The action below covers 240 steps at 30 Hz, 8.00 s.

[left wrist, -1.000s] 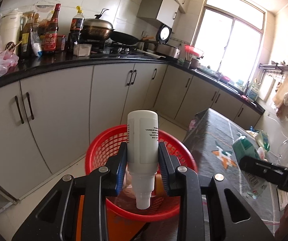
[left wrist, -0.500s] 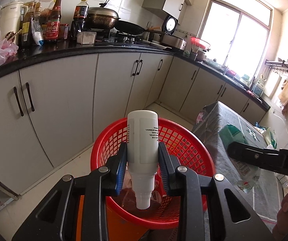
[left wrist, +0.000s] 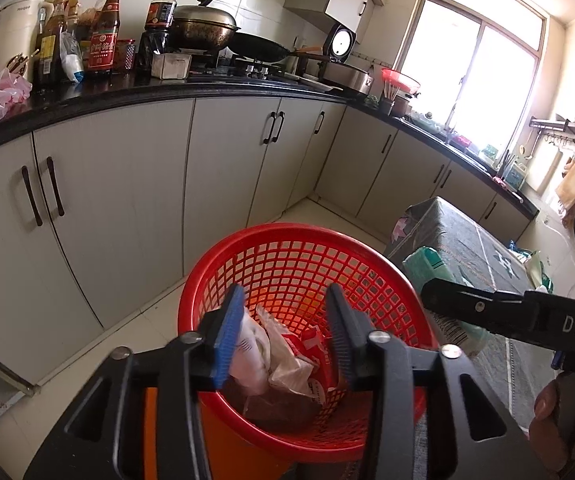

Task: Collect trash
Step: 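Open both grippers to drop the pack and spray bottle into the basket, then move both open grippers back toward the items on the table, then grasp the red snack wrapper with the right gripper while the left grasps the white medicine box, then lift the red wrapper and white medicine box off the table, then carry the red wrapper and white medicine box over the red basket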

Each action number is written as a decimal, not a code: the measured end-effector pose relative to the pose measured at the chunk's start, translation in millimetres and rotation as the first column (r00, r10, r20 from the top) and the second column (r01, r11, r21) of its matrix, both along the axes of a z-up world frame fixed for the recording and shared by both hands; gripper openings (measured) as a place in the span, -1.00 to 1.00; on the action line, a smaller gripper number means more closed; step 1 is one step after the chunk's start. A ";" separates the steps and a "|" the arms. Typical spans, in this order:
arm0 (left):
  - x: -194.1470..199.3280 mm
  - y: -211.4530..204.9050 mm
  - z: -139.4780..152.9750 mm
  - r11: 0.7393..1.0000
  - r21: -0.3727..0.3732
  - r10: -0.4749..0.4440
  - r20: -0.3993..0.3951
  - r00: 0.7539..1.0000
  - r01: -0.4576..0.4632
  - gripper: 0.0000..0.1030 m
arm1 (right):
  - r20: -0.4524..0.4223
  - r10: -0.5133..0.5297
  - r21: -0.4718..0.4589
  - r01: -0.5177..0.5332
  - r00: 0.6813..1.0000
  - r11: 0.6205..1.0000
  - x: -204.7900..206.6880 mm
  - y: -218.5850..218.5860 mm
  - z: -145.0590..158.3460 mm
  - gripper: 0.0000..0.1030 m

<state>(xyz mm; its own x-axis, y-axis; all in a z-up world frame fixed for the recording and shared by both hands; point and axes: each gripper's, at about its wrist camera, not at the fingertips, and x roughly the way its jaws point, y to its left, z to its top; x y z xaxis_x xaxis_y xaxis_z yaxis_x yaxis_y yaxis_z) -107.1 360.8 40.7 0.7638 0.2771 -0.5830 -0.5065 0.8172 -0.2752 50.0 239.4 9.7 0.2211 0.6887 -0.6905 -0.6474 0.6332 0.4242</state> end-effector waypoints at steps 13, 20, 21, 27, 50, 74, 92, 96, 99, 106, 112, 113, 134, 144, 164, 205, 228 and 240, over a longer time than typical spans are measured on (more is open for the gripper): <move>-10.3 -32.6 30.8 0.998 0.034 -0.049 0.055 0.997 0.047 -0.13 | 0.035 -0.063 0.058 0.061 0.997 0.996 -3.2 -47.3 22.5 0.07; -7.8 -64.2 46.3 0.993 0.065 -0.100 0.069 0.993 0.096 -0.08 | 0.023 -0.093 0.084 0.090 0.995 0.992 -5.0 -85.2 25.3 0.07; -7.3 -67.6 47.2 0.992 0.066 -0.109 0.067 0.992 0.104 -0.08 | 0.019 -0.098 0.092 0.096 0.995 0.991 -5.4 -91.7 25.7 0.07; -1.1 -95.7 51.8 0.983 0.083 -0.169 0.049 0.984 0.165 -0.07 | -0.003 -0.127 0.126 0.126 0.992 0.984 -4.6 -125.7 25.6 0.07; -49.0 -43.1 55.9 0.998 0.058 0.006 0.072 0.997 -0.011 -0.06 | -0.109 0.001 0.172 0.018 0.994 0.985 -4.9 -38.5 10.9 0.53; 55.1 -290.4 51.7 0.839 0.083 -0.529 -0.108 0.842 0.538 0.35 | 0.076 -0.530 0.261 0.496 0.845 0.828 -35.1 -386.9 51.7 0.48; 158.6 -508.0 5.8 0.652 -0.075 -0.732 -0.320 0.601 0.754 0.47 | -0.066 -0.884 0.189 0.876 0.463 0.444 -22.4 -564.2 -5.5 -0.01; 163.2 -532.7 -3.7 0.634 0.037 -0.711 -0.365 0.601 0.773 0.46 | -0.106 -0.898 0.211 0.892 0.427 0.399 -28.5 -579.7 -8.6 -0.01; 167.9 -533.0 -11.0 0.637 0.056 -0.698 -0.382 0.606 0.769 0.18 | -0.146 -0.885 0.213 0.888 0.442 0.409 -26.2 -583.4 -13.4 -0.01; 185.1 -484.3 -17.7 0.688 -0.059 -0.697 -0.334 0.635 0.724 -0.43 | -0.139 -0.827 0.195 0.834 0.544 0.516 -14.5 -560.8 -18.8 -0.01; 184.0 -448.8 -22.7 0.696 -0.118 -0.709 -0.274 0.650 0.708 -0.76 | -0.180 -0.762 0.128 0.783 0.622 0.609 3.4 -540.8 -37.4 0.00; 183.6 -443.3 -23.7 0.692 -0.131 -0.716 -0.256 0.650 0.710 -0.76 | -0.179 -0.759 0.116 0.779 0.626 0.616 5.2 -538.9 -39.5 0.00; 170.1 -427.6 -17.0 0.719 -0.031 -0.689 -0.158 0.707 0.694 -0.75 | 0.196 -0.660 -0.111 0.685 0.725 0.720 -0.1 -471.3 -34.2 -0.30; 132.2 -413.3 7.8 0.777 0.141 -0.606 -0.098 0.790 0.614 -0.75 | 0.316 -0.613 0.016 0.642 0.724 0.767 -15.4 -450.7 -7.9 -0.30; 87.6 -378.0 12.6 0.811 0.234 -0.523 -0.116 0.844 0.535 -0.75 | 0.378 -0.541 0.029 0.574 0.751 0.818 -30.7 -433.1 -2.1 -0.30; 14.3 -206.8 46.5 0.937 0.191 -0.297 -0.012 0.955 0.294 -0.75 | 0.332 -0.249 0.021 0.257 0.910 0.966 -60.8 -244.6 30.5 -0.29; -12.4 -77.4 40.9 0.990 0.118 -0.077 0.019 0.997 0.074 -0.75 | 0.269 -0.030 -0.020 0.036 0.963 0.999 -52.7 -108.2 32.7 -0.29; -17.7 -32.5 23.7 0.997 0.081 -0.010 -0.011 1.000 0.010 -0.75 | 0.218 0.049 -0.041 -0.041 0.975 0.998 -48.7 -47.3 24.5 -0.29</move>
